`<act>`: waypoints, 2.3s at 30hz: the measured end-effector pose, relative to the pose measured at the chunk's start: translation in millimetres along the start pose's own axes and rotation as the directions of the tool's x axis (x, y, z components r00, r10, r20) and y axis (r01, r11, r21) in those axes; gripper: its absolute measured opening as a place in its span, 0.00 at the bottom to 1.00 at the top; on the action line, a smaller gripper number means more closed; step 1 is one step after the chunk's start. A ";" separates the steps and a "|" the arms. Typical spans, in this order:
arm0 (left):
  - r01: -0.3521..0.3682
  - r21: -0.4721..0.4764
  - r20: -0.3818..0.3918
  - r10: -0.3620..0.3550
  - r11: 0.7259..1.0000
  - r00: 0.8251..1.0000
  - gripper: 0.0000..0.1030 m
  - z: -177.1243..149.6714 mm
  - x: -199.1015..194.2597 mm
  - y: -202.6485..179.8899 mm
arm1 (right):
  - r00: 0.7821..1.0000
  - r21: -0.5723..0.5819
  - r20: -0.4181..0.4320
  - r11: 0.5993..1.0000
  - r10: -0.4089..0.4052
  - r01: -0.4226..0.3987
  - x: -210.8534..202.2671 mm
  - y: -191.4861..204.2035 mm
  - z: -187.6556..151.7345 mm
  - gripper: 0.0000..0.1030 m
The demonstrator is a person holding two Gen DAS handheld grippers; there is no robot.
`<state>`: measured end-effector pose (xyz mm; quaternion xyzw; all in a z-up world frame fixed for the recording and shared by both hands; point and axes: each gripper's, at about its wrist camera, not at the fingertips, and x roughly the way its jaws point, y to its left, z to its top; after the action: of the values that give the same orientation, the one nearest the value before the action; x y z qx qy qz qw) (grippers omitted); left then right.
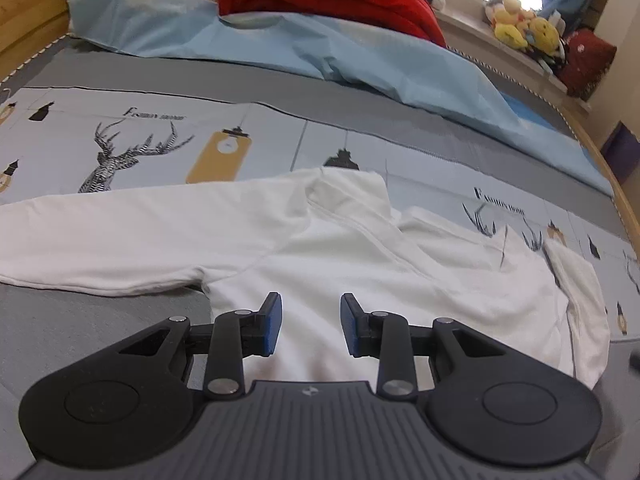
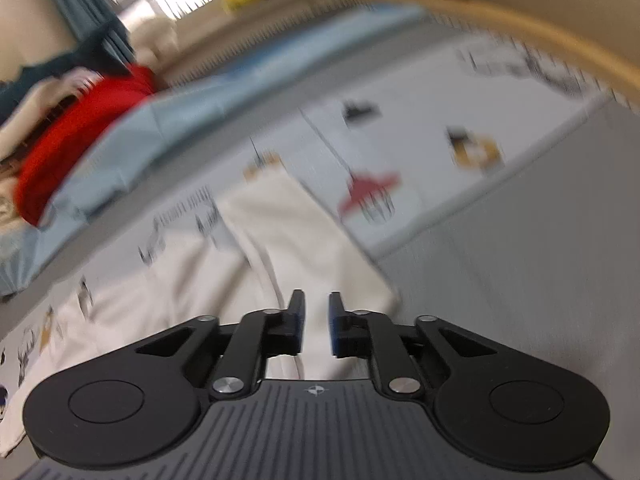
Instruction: Fold small clothes
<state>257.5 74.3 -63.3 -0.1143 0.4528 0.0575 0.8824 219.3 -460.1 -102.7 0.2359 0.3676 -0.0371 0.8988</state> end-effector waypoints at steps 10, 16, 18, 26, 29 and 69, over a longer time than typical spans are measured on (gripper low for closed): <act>-0.034 0.013 -0.027 0.034 0.999 0.999 0.35 -4.4 13.5 -0.9 | 1.000 -0.217 0.001 0.976 -0.005 0.005 107.2 69.5 19.0 0.39; -0.064 0.000 -0.041 0.064 0.998 0.997 0.35 -3.5 20.7 6.4 | 0.991 -0.300 -0.049 0.948 -0.125 0.105 166.0 92.4 14.4 0.42; -0.068 -0.005 -0.047 0.067 0.998 0.997 0.35 -2.0 23.1 8.1 | 0.990 -0.312 -0.044 0.943 -0.132 0.112 172.8 92.2 10.8 0.39; -0.072 0.017 -0.054 0.073 0.997 0.996 0.35 -5.8 25.0 4.7 | 0.992 -0.228 0.028 0.966 -0.122 0.125 171.7 82.5 34.8 0.06; -0.076 0.009 -0.058 0.077 0.997 0.995 0.35 -5.4 25.9 6.2 | 0.991 -0.065 0.124 0.996 -0.054 0.062 137.7 58.8 63.1 0.06; 0.098 -0.029 -0.009 -0.098 0.995 0.995 0.36 -3.8 -16.1 43.8 | 0.877 0.546 0.263 0.811 -0.401 0.207 -66.7 -107.2 42.3 0.23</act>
<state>236.1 115.7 -58.9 -0.1493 0.4505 0.0199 0.8800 172.3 -581.3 -73.9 0.3872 0.2043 -0.3208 0.8399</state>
